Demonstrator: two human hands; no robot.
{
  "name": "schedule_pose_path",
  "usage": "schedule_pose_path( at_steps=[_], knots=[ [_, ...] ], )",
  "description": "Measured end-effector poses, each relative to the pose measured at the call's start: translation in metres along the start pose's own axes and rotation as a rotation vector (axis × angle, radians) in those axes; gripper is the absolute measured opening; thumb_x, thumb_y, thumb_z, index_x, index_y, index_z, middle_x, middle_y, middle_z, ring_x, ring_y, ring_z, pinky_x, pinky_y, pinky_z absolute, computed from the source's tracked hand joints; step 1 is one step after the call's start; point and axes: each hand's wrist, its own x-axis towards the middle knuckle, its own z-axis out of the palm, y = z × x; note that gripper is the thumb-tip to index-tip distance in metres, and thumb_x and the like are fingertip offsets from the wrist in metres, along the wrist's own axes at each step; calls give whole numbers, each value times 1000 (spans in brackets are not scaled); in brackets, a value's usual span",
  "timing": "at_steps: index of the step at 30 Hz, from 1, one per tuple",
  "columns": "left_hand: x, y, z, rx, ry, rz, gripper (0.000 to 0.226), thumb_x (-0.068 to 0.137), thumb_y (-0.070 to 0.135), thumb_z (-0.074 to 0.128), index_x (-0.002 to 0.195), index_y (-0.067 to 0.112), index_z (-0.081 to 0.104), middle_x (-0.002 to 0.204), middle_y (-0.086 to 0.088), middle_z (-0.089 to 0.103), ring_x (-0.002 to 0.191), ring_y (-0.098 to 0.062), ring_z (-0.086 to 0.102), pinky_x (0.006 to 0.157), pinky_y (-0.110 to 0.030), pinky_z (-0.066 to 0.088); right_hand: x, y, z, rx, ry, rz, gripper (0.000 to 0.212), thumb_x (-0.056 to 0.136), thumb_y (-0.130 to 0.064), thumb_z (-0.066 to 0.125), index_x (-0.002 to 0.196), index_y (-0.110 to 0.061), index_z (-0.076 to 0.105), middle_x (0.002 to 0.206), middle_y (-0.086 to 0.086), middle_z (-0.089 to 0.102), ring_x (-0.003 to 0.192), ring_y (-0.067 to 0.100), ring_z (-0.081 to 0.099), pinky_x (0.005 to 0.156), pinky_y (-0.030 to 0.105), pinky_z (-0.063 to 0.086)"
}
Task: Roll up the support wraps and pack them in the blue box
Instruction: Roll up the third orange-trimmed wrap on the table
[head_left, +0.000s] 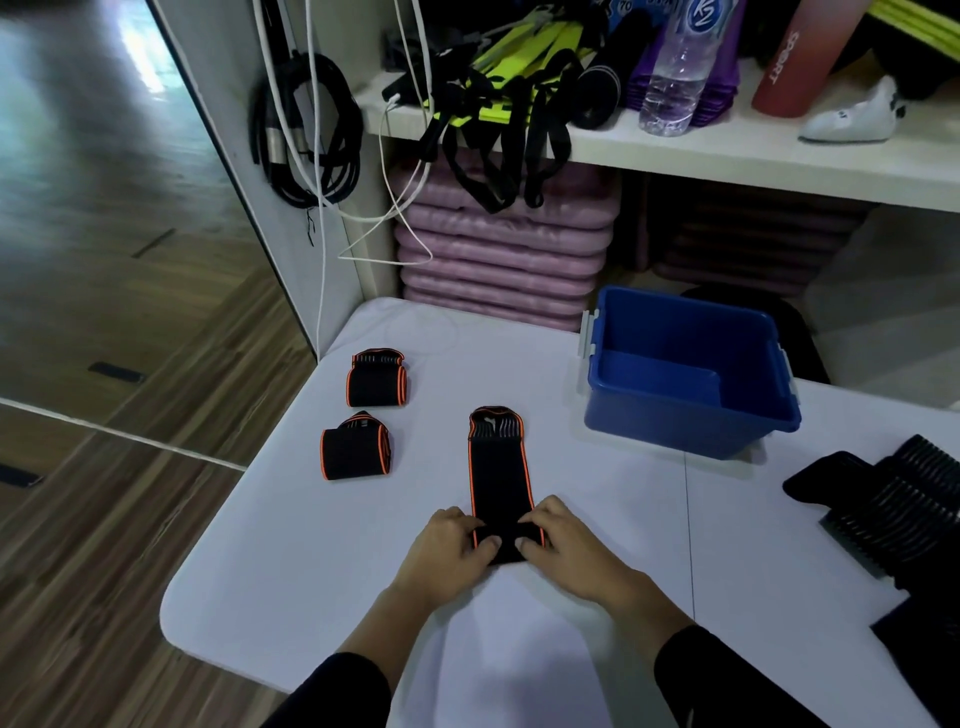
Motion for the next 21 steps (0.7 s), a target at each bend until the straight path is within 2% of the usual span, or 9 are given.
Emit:
schedule_pose_path(
  at_steps=[4, 6, 8, 11, 13, 15, 16, 18, 21],
  knots=[
    [8, 5, 1, -73, 113, -90, 30, 88, 35, 58, 112, 17, 55, 82, 2, 57, 76, -16, 55, 64, -24, 41, 3, -4, 3, 68, 130, 84, 30, 92, -33, 51, 119, -22, 45, 84, -15, 44, 76, 8, 49, 70, 21, 40],
    [12, 5, 2, -28, 217, -57, 28, 86, 32, 62, 109, 17, 56, 91, 2, 51, 79, -17, 55, 67, -25, 43, 5, -5, 4, 49, 215, 57, 31, 91, -31, 53, 121, -26, 46, 100, -12, 44, 79, 14, 55, 76, 26, 46],
    [14, 6, 4, -8, 260, 55, 16, 85, 20, 63, 100, 15, 61, 91, 4, 48, 77, -17, 56, 68, -28, 47, 5, -5, 3, 11, 277, -30, 21, 89, -25, 57, 111, -26, 54, 110, -11, 43, 78, 7, 55, 76, 22, 47],
    [15, -1, 5, 48, 191, 203, 16, 86, 18, 58, 97, 14, 69, 93, 0, 61, 85, -16, 59, 77, -32, 50, 5, 1, 0, -64, 271, -148, 9, 88, -26, 60, 95, -24, 63, 100, -13, 51, 79, -2, 49, 75, 17, 42],
    [12, -9, 3, 65, 116, 217, 37, 85, 38, 54, 112, 17, 66, 105, 1, 62, 98, -14, 58, 88, -26, 48, 4, 7, -3, -67, 204, -165, 25, 84, -40, 63, 104, -25, 64, 103, -18, 53, 90, -4, 49, 82, 15, 41],
    [8, -15, 0, 103, 22, 216, 61, 76, 54, 55, 128, 20, 56, 118, 5, 56, 110, -11, 50, 93, -17, 39, 1, 13, -7, -86, 116, -168, 50, 74, -50, 69, 119, -28, 59, 117, -24, 47, 106, -6, 45, 93, 12, 37],
    [7, -18, 0, 137, -7, 225, 68, 73, 54, 60, 133, 22, 50, 122, 6, 52, 113, -10, 47, 93, -17, 39, 1, 15, -8, -116, 84, -166, 58, 72, -47, 72, 124, -28, 56, 124, -24, 42, 113, -6, 42, 97, 12, 36],
    [7, -20, 2, 169, -9, 232, 70, 72, 46, 66, 136, 24, 46, 120, 5, 46, 111, -11, 48, 89, -22, 44, 1, 17, -6, -177, 84, -191, 57, 75, -31, 71, 128, -26, 53, 129, -18, 42, 116, 0, 45, 96, 16, 40],
    [11, -15, 0, 39, 7, 147, 60, 74, 37, 65, 131, 22, 52, 111, 7, 50, 104, -11, 52, 87, -24, 47, 4, 15, -3, -133, 133, -176, 49, 81, -20, 61, 129, -24, 52, 119, -12, 50, 107, 4, 51, 90, 18, 44]
  ],
)
